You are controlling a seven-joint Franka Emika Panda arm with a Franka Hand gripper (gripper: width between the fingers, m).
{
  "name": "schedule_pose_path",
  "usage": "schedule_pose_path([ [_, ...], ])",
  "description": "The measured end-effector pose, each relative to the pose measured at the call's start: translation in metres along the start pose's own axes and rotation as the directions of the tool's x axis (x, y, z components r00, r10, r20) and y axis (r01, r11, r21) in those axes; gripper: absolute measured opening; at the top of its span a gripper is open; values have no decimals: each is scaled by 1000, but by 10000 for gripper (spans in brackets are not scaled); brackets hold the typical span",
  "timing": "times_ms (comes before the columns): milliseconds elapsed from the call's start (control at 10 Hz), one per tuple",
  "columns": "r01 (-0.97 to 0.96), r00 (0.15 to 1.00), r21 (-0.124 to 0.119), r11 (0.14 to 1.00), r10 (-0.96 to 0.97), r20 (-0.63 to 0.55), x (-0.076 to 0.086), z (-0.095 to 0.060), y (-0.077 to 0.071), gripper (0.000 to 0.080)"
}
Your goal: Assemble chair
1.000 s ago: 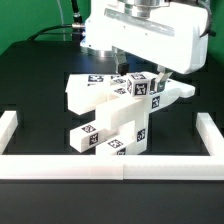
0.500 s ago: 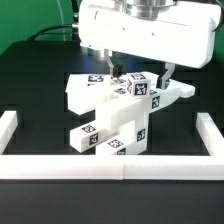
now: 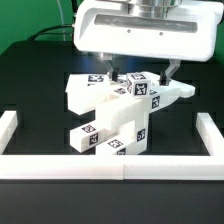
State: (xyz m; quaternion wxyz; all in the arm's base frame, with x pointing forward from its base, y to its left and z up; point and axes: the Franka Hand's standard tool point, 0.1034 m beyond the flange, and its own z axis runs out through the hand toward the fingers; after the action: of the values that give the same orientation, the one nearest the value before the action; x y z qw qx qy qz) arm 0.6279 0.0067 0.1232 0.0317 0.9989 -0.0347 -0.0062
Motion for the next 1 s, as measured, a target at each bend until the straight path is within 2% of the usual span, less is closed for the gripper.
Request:
schedule_pose_path([
  [400,250,968,-7,968,-250,3,0,0,6,649],
  [500,271,963,-8,963,-271,3,0,0,7,519],
  [600,265,964,-8,964,-265,3,0,0,7,519],
  [700,265,964,-8,964,-265,3,0,0,7,363],
  [800,263,965,-8,965,-263,3,1,0,7,282],
  [1000,228,974,-8,974,-228,3,0,0,7,282],
])
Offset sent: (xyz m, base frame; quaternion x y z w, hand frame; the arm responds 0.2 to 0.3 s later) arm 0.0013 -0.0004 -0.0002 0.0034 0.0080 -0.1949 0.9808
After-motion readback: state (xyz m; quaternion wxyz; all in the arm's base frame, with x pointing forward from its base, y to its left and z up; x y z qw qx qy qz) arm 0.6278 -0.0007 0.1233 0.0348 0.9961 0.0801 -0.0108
